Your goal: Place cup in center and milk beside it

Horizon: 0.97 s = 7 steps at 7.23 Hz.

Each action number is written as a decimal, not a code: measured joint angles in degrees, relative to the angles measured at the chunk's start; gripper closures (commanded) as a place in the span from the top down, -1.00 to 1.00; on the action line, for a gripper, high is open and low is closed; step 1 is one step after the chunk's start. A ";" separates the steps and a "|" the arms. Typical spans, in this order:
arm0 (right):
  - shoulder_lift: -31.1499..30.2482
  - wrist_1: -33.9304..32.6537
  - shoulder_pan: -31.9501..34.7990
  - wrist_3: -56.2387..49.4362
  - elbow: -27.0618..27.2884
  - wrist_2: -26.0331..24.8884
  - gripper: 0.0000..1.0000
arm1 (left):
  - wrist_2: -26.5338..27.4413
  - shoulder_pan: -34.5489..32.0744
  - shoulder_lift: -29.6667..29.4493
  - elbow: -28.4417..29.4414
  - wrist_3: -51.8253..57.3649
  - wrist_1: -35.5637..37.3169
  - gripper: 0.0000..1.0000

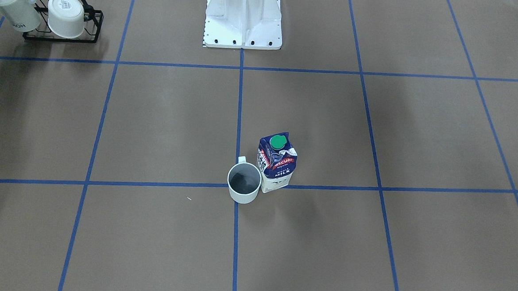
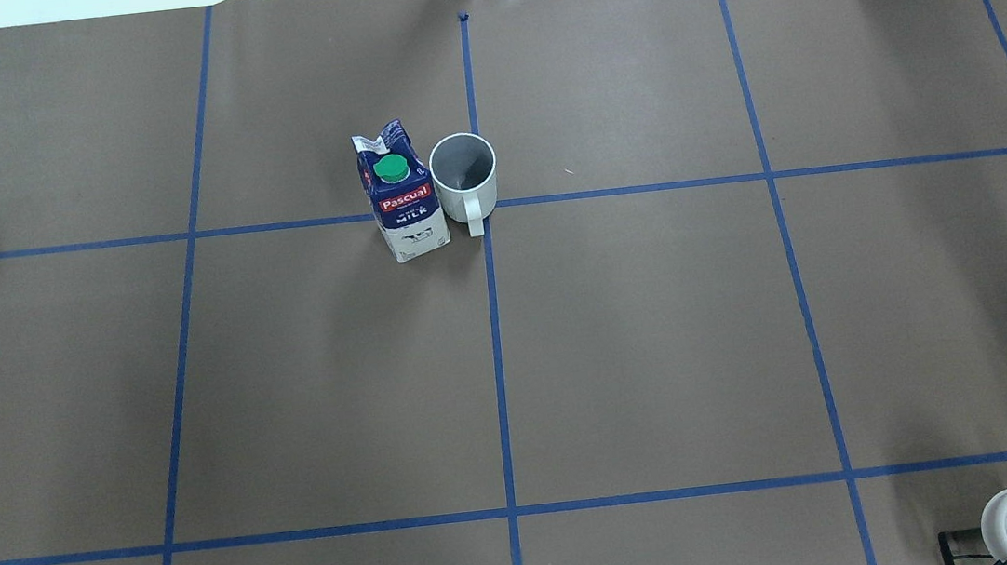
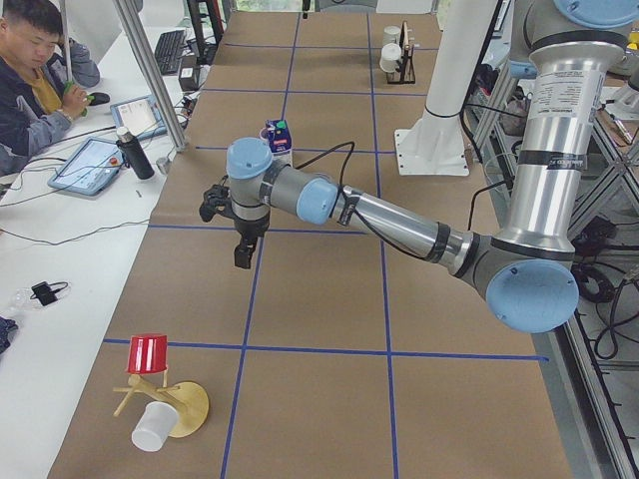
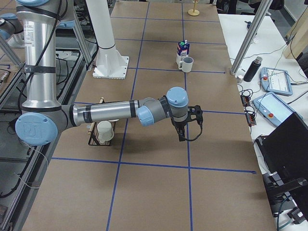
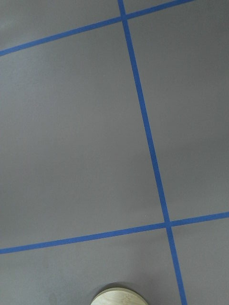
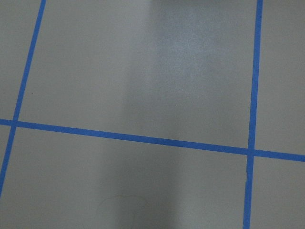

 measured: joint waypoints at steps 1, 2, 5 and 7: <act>0.01 0.02 0.04 -0.01 0.03 -0.18 1.00 | 0.20 0.12 -0.26 0.05 -0.02 -0.04 0.96; -0.11 0.03 0.11 0.02 0.48 -0.20 1.00 | 0.29 0.16 -0.47 0.02 -0.03 -0.06 0.96; -0.20 -0.13 0.22 0.03 1.13 -0.42 1.00 | -0.05 0.05 -0.34 -2.06 -0.07 1.70 0.96; -0.54 -0.22 0.31 -0.03 1.26 -0.45 1.00 | -0.01 0.07 -0.21 -2.19 -0.02 3.13 0.96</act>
